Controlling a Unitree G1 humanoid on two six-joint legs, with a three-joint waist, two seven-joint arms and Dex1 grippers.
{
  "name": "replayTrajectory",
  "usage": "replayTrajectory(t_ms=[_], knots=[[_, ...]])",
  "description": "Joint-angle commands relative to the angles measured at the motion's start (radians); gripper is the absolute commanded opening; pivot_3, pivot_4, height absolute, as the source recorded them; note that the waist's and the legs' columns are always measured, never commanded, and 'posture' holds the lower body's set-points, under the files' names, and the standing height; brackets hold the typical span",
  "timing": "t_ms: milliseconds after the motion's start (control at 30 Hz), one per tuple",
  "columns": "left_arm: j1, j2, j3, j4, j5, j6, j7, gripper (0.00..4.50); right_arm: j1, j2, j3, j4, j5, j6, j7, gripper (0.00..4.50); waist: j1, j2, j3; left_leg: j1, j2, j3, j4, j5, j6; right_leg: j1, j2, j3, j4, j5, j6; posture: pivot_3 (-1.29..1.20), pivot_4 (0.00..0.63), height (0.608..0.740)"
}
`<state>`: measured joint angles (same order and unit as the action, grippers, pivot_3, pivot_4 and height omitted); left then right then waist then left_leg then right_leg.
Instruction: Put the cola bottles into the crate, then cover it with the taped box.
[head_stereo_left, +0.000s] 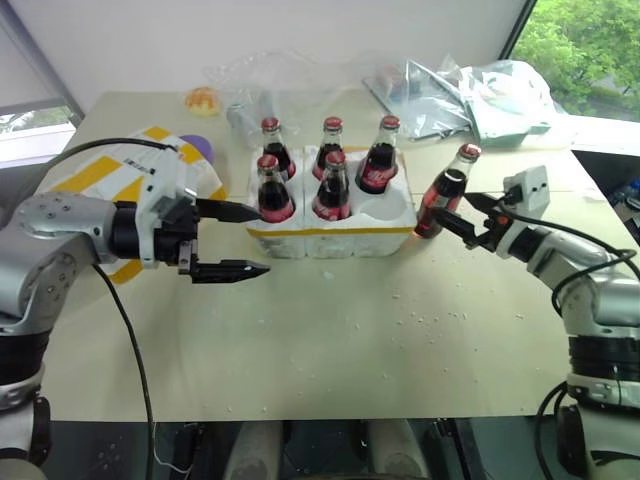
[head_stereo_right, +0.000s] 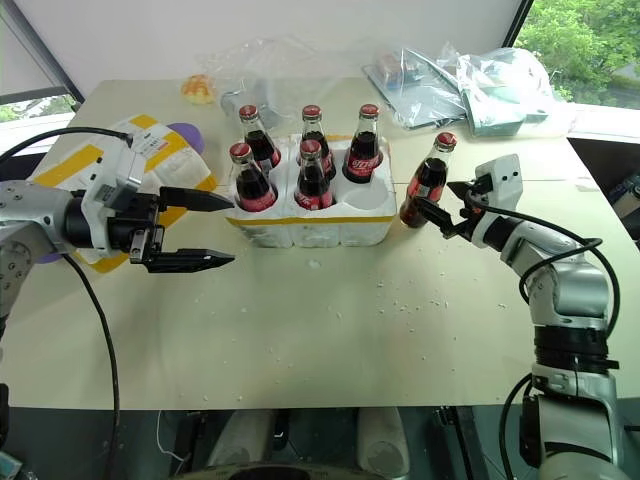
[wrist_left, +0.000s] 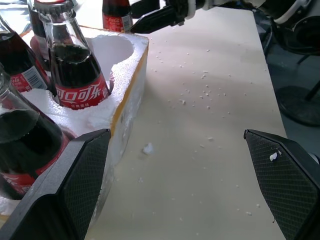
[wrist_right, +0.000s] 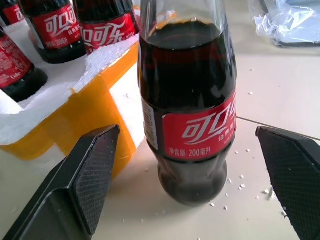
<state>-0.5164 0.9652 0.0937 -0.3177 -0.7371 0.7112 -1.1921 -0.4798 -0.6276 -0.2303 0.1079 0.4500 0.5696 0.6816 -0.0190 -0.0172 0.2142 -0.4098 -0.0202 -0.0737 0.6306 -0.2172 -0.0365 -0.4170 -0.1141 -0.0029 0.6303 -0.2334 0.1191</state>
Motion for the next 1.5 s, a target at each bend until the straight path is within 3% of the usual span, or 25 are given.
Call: replayTrajectory(t_ms=[33,300,433,733,1000,1233,1500], knots=[[0.007,0.017,0.041,-0.037,-0.012,0.005,0.013,4.5,-0.079,0.032,0.007,0.088,-0.014,-0.066,0.008,4.46,-0.003,0.0,0.0,0.0,0.0,0.0,0.0,0.0,0.0,0.0,0.0,0.0,0.0,0.0,0.0,0.0,0.15,0.737],[0.02,0.02,0.052,-0.058,-0.031,0.018,0.03,4.5,-0.141,0.073,0.038,0.182,-0.04,-0.116,0.021,4.46,0.002,0.0,0.0,0.0,0.0,0.0,0.0,0.0,0.0,0.0,0.0,0.0,0.0,0.0,0.0,0.0,0.15,0.737],[0.02,0.014,0.056,-0.064,-0.043,0.026,0.043,4.5,-0.137,0.072,0.032,0.155,-0.028,-0.104,0.023,2.85,0.0,0.0,0.0,0.0,0.0,0.0,0.0,0.0,0.0,0.0,0.0,0.0,0.0,0.0,0.0,0.0,0.15,0.737],[0.022,0.007,0.048,-0.063,-0.05,0.018,0.054,4.5,-0.168,-0.022,-0.025,0.095,-0.015,-0.106,0.039,2.85,0.003,0.002,0.001,0.0,0.0,0.0,0.0,0.0,0.0,-0.001,0.0,0.0,0.0,0.0,0.0,0.0,0.15,0.737],[0.025,-0.001,0.046,-0.063,-0.048,0.011,0.061,4.5,-0.277,-0.107,-0.091,-0.066,0.185,0.06,0.133,2.85,-0.005,0.004,0.002,-0.001,0.001,0.0,-0.002,0.0,0.0,-0.002,0.001,0.0,0.001,0.0,0.0,0.0,0.15,0.737],[0.027,-0.016,0.04,-0.067,-0.041,0.004,0.073,4.5,-0.263,-0.047,0.006,-0.236,0.269,0.141,0.166,2.85,-0.007,0.004,0.002,-0.001,0.001,0.0,-0.001,0.0,0.0,-0.002,0.002,0.0,0.001,0.0,0.0,0.0,0.15,0.737],[0.035,-0.01,0.054,-0.073,-0.046,0.007,0.079,4.5,-0.253,0.016,0.11,-0.2,0.192,0.088,0.166,2.85,0.004,0.004,0.002,-0.002,0.001,0.0,0.0,0.0,0.0,-0.002,0.001,0.0,0.0,0.001,-0.001,0.0,0.15,0.737]])
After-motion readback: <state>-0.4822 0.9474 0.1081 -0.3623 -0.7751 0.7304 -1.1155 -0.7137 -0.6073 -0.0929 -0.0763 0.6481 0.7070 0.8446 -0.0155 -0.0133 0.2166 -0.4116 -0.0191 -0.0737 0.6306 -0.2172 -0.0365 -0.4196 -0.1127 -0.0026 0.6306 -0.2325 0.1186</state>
